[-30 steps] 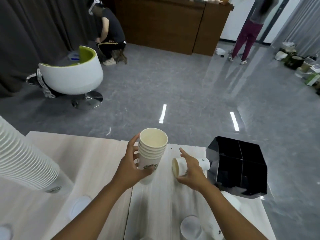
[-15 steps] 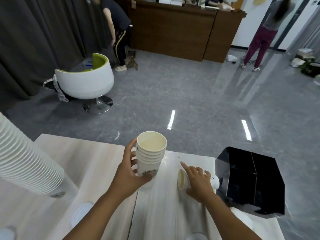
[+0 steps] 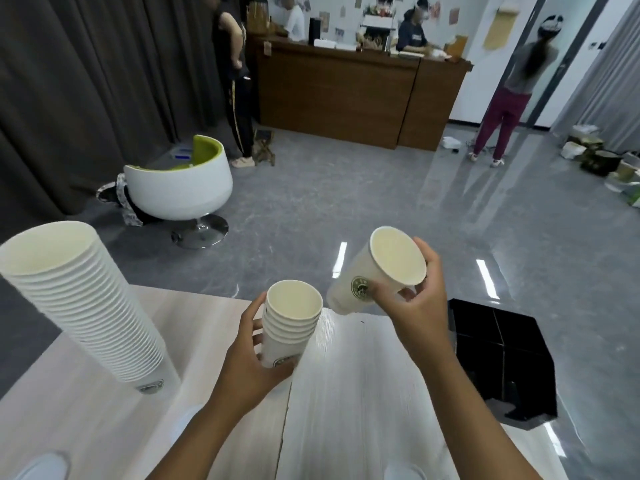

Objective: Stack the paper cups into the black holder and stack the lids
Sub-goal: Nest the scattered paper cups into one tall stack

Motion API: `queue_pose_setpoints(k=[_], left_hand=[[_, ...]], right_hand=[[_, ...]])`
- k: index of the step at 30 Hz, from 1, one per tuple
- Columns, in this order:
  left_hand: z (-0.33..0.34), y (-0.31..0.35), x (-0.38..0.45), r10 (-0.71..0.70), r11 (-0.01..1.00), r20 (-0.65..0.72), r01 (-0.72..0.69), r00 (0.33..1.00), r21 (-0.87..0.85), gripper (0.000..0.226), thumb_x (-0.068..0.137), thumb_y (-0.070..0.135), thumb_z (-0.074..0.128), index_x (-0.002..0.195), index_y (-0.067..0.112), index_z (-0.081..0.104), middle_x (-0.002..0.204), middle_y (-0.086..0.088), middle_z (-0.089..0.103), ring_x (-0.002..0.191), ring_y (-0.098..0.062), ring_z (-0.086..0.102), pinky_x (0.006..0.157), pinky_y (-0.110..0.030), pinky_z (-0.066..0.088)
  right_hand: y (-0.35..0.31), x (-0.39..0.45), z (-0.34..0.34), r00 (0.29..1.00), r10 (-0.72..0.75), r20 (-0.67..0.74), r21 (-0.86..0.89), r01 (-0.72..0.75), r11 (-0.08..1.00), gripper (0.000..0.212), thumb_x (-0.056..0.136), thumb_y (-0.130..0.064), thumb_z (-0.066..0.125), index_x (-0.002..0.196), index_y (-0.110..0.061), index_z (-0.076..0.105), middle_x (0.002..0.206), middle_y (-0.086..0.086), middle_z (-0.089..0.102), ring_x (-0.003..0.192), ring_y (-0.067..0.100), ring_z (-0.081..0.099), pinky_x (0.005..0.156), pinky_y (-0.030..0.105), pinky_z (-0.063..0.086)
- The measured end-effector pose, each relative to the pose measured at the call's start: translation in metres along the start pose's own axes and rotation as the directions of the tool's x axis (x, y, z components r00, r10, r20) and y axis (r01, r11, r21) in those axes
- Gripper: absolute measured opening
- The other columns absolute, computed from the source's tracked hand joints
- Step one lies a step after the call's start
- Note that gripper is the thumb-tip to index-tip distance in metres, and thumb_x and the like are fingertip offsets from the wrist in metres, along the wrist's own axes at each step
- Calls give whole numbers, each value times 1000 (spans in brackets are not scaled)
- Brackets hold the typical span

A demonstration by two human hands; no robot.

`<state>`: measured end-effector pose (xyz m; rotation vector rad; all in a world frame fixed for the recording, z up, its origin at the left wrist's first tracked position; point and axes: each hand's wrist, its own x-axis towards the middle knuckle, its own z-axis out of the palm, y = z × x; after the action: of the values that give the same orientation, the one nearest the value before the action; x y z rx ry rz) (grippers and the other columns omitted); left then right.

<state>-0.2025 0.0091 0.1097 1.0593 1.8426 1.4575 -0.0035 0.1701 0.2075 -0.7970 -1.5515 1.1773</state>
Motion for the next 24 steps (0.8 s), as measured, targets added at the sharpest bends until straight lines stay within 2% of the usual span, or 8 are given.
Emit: queue_pose_setpoints(k=[5, 8, 12, 14, 16, 18, 20, 24], left_hand=[[-35, 8, -27, 21, 999, -20, -20, 1000, 30, 113, 68, 24, 98, 139, 73, 24, 139, 27, 48, 122, 2, 55, 85, -19, 55], [-62, 21, -39, 51, 998, -24, -50, 998, 45, 113, 68, 26, 97, 136, 77, 22, 135, 30, 48, 116, 11, 53, 80, -14, 55], [-98, 32, -54, 84, 994, -23, -82, 996, 68, 115, 68, 31, 96, 141, 75, 18, 137, 27, 48, 119, 8, 54, 84, -19, 58], [-112, 32, -60, 97, 994, -33, -95, 995, 54, 118, 68, 29, 97, 143, 74, 17, 137, 27, 49, 120, 4, 56, 90, -26, 60], [-121, 30, -67, 111, 993, -42, -109, 993, 43, 119, 67, 30, 97, 141, 75, 17, 134, 38, 46, 119, 9, 55, 89, -23, 59], [-127, 25, -74, 129, 991, -25, -129, 991, 32, 118, 67, 32, 98, 140, 76, 16, 126, 53, 42, 116, 20, 51, 84, -13, 54], [-128, 16, -81, 131, 991, 14, -131, 991, 5, 118, 66, 32, 98, 140, 77, 17, 125, 53, 41, 115, 24, 49, 81, -9, 51], [-118, 5, -98, 124, 991, 62, -121, 990, -57, 117, 67, 30, 98, 134, 81, 18, 137, 35, 44, 125, -3, 55, 95, -24, 53]], right_hand=[[-73, -20, 46, 991, -86, 105, 88, 77, 993, 93, 64, -35, 88, 145, -35, 43, 138, -15, 53, 127, 11, 56, 99, 40, 57], [-93, -38, 82, 966, -95, 239, -29, 105, 994, 87, 67, -36, 90, 142, -35, 46, 133, -21, 56, 125, 10, 57, 98, 39, 58], [-103, -65, 124, 938, -75, 339, -195, 148, 970, 81, 73, -29, 92, 136, -44, 43, 122, -42, 52, 119, -9, 53, 92, 14, 51], [-100, -81, 140, 923, -40, 383, -247, 143, 958, 83, 74, -36, 91, 140, -44, 40, 125, -42, 49, 121, -11, 50, 93, 11, 48], [-94, -99, 148, 915, -4, 403, -285, 129, 950, 86, 75, -42, 90, 143, -44, 39, 132, -36, 48, 121, -9, 50, 94, 14, 48], [-84, -118, 144, 929, 44, 368, -286, 68, 956, 89, 75, -45, 88, 148, -44, 38, 132, -29, 51, 119, -4, 54, 94, 20, 52], [-69, -140, 129, 950, 88, 300, -267, -5, 964, 84, 77, -48, 86, 147, -47, 40, 128, -27, 55, 117, 3, 59, 91, 25, 56], [-36, -187, 83, 976, 207, 69, -297, -178, 938, 66, 78, -54, 76, 138, -50, 48, 124, -20, 60, 111, 9, 64, 85, 27, 58]])
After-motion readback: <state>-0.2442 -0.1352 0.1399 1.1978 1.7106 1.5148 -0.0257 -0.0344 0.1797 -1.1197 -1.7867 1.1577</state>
